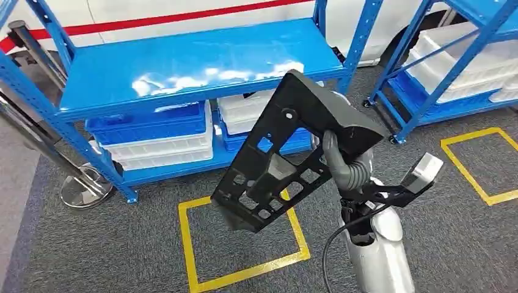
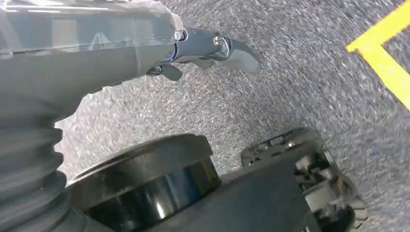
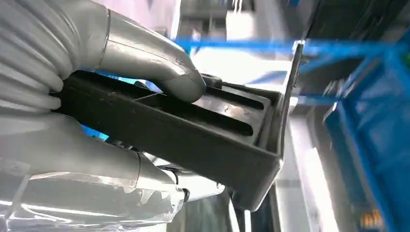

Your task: Take the parts from the cabinet and place them on the table.

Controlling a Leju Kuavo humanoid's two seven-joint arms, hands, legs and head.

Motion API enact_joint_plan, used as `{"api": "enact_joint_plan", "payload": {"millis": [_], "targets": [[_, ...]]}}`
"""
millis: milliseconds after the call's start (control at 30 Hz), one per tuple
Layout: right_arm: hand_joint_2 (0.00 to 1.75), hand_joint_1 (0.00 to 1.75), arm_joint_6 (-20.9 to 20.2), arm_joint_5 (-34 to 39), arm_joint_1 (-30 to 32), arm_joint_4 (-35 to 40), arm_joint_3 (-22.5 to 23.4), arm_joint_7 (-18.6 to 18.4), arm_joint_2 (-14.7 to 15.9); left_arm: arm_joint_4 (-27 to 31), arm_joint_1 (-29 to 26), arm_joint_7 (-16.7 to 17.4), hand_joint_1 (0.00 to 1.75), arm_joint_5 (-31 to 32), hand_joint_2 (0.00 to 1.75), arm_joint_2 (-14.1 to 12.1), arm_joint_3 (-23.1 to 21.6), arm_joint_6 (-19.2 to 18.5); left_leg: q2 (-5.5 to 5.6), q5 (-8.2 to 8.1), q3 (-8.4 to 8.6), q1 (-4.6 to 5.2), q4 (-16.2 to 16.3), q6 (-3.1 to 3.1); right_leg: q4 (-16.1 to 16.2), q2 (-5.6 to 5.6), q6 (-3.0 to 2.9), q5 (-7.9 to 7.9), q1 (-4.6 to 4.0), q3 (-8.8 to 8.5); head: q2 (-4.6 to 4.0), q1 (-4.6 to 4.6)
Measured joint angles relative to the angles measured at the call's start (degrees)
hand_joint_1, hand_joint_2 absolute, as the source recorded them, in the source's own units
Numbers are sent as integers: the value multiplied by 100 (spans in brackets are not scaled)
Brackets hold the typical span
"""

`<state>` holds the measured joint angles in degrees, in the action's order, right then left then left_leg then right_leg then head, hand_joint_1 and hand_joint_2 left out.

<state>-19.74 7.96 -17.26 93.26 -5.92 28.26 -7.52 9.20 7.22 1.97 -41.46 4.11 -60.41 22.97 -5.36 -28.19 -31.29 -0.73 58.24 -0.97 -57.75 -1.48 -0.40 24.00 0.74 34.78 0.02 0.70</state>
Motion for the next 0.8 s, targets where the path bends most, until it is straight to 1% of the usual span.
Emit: {"api": "enact_joint_plan", "payload": {"millis": [33, 67, 100, 133, 167, 200, 233, 267, 300, 333, 367, 400, 433, 467, 500, 533, 567, 600, 633, 667, 700, 733, 767, 800], "targets": [[175, 175, 124, -96, 12, 42, 20, 50, -4, 0, 0, 24, 0, 28, 175, -2, -22, -46, 249, -153, -56, 2, 182, 1, 20, 51, -31, -9, -14, 3, -2, 6], [175, 175, 220, -156, 33, 57, 24, 83, -15, 0, -6, 33, 0, 50, 175, -2, -46, -66, 396, -373, -205, -7, 544, 12, 19, 79, -76, -17, -19, 12, 0, -13], [175, 175, 285, -206, 88, 75, 24, 109, -22, 0, 8, 46, 0, 59, 175, -5, -70, -98, 476, -616, -414, -4, 1035, 7, 18, 135, -83, -17, -24, 14, -2, -13], [175, 175, 313, -239, 156, 90, 24, 131, -22, 0, 26, 52, 0, 63, 175, -7, -94, -109, 499, -793, -609, -4, 1507, -1, 16, 195, -86, -18, -32, 15, -2, -13], [175, 175, 337, -254, 219, 90, 24, 146, -22, 0, 44, 55, 0, 68, 175, -7, -111, -129, 499, -827, -710, -5, 1762, -10, 7, 254, -86, -18, -37, 14, -2, -13], [175, 175, 353, -265, 275, 88, 29, 149, -24, 0, 52, 57, 0, 72, 175, -7, -127, -146, 499, -736, -691, -6, 1741, -12, -1, 324, -86, -18, -37, 13, -2, -11], [175, 175, 353, -267, 331, 88, 35, 157, -24, 0, 52, 63, 0, 96, 175, -7, -144, -151, 505, -523, -561, -10, 1456, -10, -22, 407, -83, -16, -32, 15, 0, -13], [175, 175, 339, -263, 374, 88, 35, 160, -24, 0, 44, 68, 0, 114, 175, -9, -162, -144, 525, -247, -335, -22, 988, -8, -51, 495, -71, -8, -25, 15, -2, -11], [175, 175, 329, -256, 411, 85, 35, 171, -24, 0, 27, 74, 0, 125, 175, -13, -184, -133, 643, 24, -109, -45, 466, -10, -98, 575, -41, 12, -18, 21, -2, -13], [175, 175, 324, -245, 446, 72, 35, 197, -24, 0, -1, 72, 0, 127, 175, -22, -205, -131, 912, -11, -10, -73, 254, 4, -139, 636, -8, 31, -16, 63, -2, -9], [175, 175, 320, -237, 451, 55, 35, 219, -24, 0, -2, 70, 0, 127, 175, -22, -223, -129, 986, -48, 16, -77, 82, 2, -222, 703, 17, 29, -34, 140, -2, -9], [175, 175, 311, -237, 475, 50, 35, 238, -26, 0, 2, 68, 0, 127, 175, -22, -238, -124, 957, -52, -16, -70, 148, 34, -206, 731, 62, -10, -26, 197, 0, -11], [175, 175, 309, -232, 511, 48, 35, 252, -24, 0, 16, 68, 0, 129, 175, -22, -251, -124, 913, -38, -30, -35, 143, 62, -184, 787, 105, -38, 2, 222, -2, -18], [175, 175, 305, -222, 547, 33, 35, 258, -22, 0, 19, 70, 0, 129, 175, -22, -262, -124, 857, -15, -25, -25, 121, 100, -168, 843, 153, -69, 13, 226, -2, -18], [175, 175, 289, -204, 569, 9, 35, 265, -20, 2, 31, 72, 0, 131, 175, -9, -273, -122, 777, 26, -8, -81, 71, 161, -184, 828, 169, -55, 17, 242, 0, -26], [175, 175, 261, -167, 582, -22, 35, 289, -15, 0, 36, 92, 0, 131, 175, -15, -284, -105, 724, 40, 6, -69, 50, 183, -306, 497, 194, 36, -23, 277, -2, 12], [175, 175, 234, -138, 576, -63, 33, 306, -11, 0, 27, 96, 0, 131, 175, -15, -288, -89, 651, 46, 4, -58, 47, 213, -597, 305, 226, 219, -20, 418, 0, 46], [175, 175, 224, -103, 577, -126, 24, 339, -11, 0, 21, 96, 0, 124, 175, -18, -291, -72, 581, 45, -2, -40, 47, 220, -1039, 227, 250, 439, 2, 628, -2, 39], [175, 175, 217, -86, 588, -192, 18, 367, -11, 0, 21, 94, 0, 118, 175, -24, -291, -63, 506, 44, -7, -33, 47, 222, -1503, 194, 266, 629, 19, 848, -2, 44], [175, 175, 204, -71, 599, -245, 18, 387, -11, 0, 19, 83, 0, 107, 175, -31, -293, -37, 439, 43, -12, -31, 48, 221, -1841, 177, 278, 735, 26, 1008, -2, 42], [175, 175, 200, -51, 608, -286, 18, 405, -9, 0, 14, 68, 0, 96, 175, -35, -291, -26, 368, 42, -10, -29, 48, 220, -1939, 171, 285, 697, 34, 1055, -2, 44], [175, 175, 173, -7, 600, -341, 15, 429, -7, 0, 15, 48, 0, 70, 175, -46, -291, 0, 312, 37, -7, -29, 48, 214, -1740, 162, 279, 539, 38, 955, -2, 44], [175, 175, 138, 43, 574, -408, 9, 459, -7, 0, 16, 35, 0, 41, 175, -53, -288, 13, 256, 29, 5, -28, 48, 204, -1307, 137, 258, 300, 36, 709, -2, 42], [175, 175, 92, 94, 535, -459, -9, 494, -9, 0, 17, 24, 0, 37, 175, -61, -286, 18, 206, 18, 19, -27, 48, 189, -770, 55, 221, 70, 23, 415, -2, 44]]}}
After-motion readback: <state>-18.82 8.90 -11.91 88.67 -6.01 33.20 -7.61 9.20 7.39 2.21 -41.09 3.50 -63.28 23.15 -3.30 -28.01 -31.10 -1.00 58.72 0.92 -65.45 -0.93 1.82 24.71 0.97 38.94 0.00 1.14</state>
